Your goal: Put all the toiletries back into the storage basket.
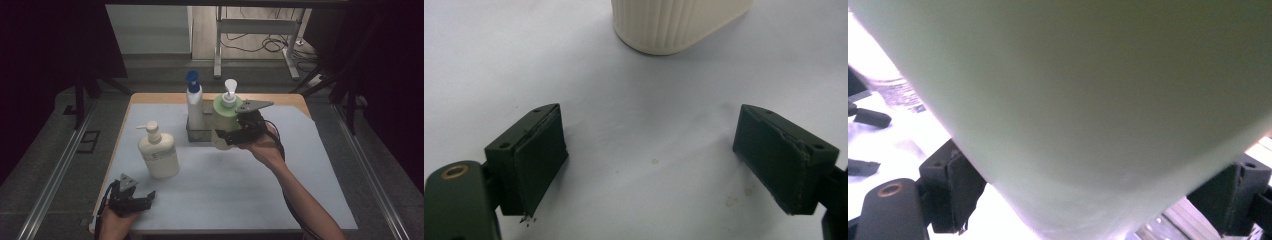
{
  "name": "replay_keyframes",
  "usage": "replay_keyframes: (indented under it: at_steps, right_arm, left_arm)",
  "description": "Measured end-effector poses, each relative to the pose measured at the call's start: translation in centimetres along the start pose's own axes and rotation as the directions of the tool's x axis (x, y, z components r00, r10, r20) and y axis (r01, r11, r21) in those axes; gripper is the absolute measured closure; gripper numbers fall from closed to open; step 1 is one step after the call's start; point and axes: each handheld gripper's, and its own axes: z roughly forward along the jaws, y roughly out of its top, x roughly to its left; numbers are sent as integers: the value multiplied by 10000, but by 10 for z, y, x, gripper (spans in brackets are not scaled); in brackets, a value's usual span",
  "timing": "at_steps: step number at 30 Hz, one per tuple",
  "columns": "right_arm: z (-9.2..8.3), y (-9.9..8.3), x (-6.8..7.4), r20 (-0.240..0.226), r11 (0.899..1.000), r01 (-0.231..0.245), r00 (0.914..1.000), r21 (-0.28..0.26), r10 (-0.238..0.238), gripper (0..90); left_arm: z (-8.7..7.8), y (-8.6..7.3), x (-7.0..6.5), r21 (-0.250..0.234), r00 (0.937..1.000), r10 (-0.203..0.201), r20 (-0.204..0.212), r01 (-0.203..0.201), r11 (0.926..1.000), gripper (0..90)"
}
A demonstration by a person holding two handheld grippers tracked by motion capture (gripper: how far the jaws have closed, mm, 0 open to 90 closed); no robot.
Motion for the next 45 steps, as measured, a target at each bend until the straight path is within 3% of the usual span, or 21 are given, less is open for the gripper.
replay_keyframes:
  at_steps: [31, 45]
  right_arm:
    - [54, 29, -30, 1144, 9990, -444, 9924, -103, 453, 128]
    - [79, 24, -39, 1429, 9982, -587, 9881, 78, 570, 128]
  left_arm:
    - [0, 0, 0, 22, 10000, -7, 18, 7, 10000, 131]
    - [0, 0, 0, 12, 10000, -8, 20, 8, 10000, 131]
